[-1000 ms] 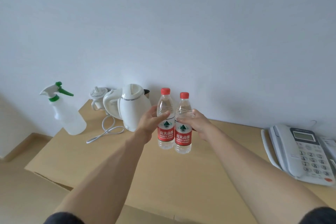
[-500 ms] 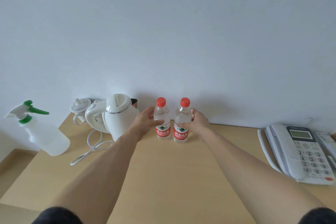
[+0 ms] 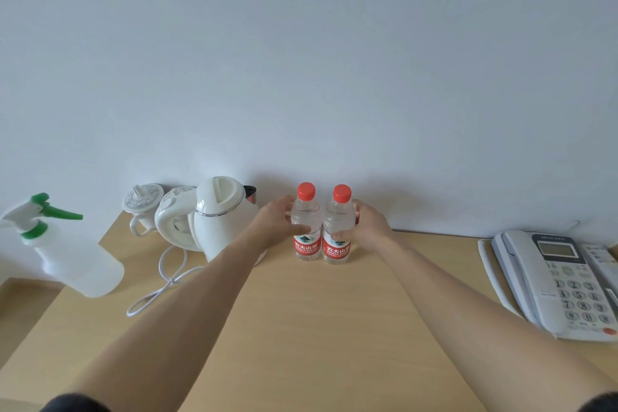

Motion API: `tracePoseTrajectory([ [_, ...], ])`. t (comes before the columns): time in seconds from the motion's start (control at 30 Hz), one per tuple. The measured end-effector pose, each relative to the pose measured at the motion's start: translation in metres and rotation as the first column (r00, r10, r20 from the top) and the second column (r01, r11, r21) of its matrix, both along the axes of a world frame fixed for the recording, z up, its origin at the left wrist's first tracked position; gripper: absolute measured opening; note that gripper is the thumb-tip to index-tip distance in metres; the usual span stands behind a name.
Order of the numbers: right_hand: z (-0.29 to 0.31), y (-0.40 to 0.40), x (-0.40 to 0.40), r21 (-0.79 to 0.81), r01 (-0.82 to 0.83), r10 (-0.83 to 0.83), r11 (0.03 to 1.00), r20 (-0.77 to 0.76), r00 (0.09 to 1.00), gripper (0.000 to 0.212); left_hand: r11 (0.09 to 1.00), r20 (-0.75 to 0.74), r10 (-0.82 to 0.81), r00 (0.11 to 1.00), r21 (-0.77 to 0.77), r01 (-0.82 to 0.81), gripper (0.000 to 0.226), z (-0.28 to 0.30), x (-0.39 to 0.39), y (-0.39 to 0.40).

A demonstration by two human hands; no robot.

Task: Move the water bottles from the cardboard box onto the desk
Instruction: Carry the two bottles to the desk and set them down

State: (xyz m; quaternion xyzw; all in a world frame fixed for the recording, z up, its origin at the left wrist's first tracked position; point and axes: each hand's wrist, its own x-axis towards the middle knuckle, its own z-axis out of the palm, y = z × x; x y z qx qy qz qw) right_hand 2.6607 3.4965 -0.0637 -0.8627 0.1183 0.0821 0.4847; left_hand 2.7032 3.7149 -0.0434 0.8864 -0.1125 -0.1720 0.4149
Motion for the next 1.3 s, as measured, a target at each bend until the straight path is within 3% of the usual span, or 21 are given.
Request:
tracePoseTrajectory([
  [0.13,0.001,0.003,-0.004,-0.024,-0.003,0.004,1.0,0.035,0.999,0.053,0.957,0.302,0.068,0.951,0.25,-0.148,0.06,0.011,-0.005,-0.006],
  [0.23,0.007,0.004,-0.005,-0.029,0.053,-0.051,0.998,0.065,0.997,0.054,0.931,0.404,0.005,0.915,0.331,-0.152,0.055,0.014,-0.006,-0.013],
  [0.37,0.015,0.008,-0.008,-0.075,0.095,-0.087,0.993,0.104,0.991,0.055,0.925,0.403,0.01,0.915,0.343,-0.161,0.055,0.013,-0.004,-0.016],
  [0.8,0.019,0.017,-0.012,-0.213,0.158,-0.131,0.964,0.139,0.982,0.059,0.963,0.374,0.16,0.913,0.145,-0.228,0.045,0.024,0.028,-0.022],
  [1.3,0.027,0.018,0.004,-0.163,0.228,-0.203,0.96,0.157,0.967,0.048,0.97,0.335,0.123,0.934,0.16,-0.185,0.049,0.023,0.033,-0.02],
])
